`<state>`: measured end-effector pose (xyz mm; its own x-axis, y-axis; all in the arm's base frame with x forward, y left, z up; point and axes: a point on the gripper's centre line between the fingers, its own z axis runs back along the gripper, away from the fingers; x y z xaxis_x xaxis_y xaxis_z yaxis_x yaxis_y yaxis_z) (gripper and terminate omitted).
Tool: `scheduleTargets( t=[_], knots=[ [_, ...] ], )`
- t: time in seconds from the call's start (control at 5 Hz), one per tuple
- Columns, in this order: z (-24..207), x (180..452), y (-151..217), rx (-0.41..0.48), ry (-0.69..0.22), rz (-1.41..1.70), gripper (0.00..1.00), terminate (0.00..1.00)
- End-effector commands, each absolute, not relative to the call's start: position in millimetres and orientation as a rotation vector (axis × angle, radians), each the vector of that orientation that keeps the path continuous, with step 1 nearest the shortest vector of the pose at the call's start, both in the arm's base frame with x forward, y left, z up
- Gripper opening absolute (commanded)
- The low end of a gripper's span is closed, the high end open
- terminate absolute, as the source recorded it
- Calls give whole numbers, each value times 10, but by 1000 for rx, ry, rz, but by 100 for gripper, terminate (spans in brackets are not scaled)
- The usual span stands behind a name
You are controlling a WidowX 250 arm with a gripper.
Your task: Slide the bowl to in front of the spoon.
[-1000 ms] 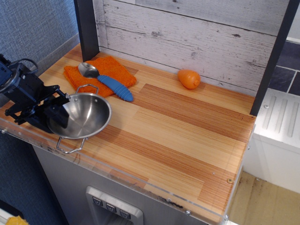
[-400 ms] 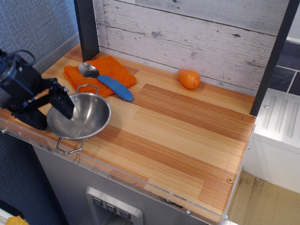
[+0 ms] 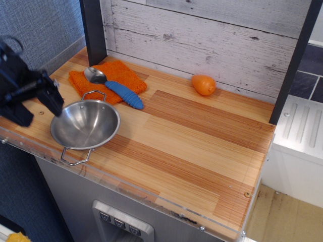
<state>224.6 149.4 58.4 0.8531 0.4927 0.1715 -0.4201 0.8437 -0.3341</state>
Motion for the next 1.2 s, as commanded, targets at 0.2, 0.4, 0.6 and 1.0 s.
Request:
scheduleTargets(
  t=[0.2, 0.4, 0.6, 1.0],
  knots=[
    [1502, 2438, 1185, -235, -442, 305, 100, 0],
    [1502, 2438, 1185, -235, -442, 305, 100, 0],
    [1502, 2438, 1185, -235, -442, 305, 100, 0],
    [1502, 2438, 1185, -235, -442, 305, 100, 100]
  ],
)
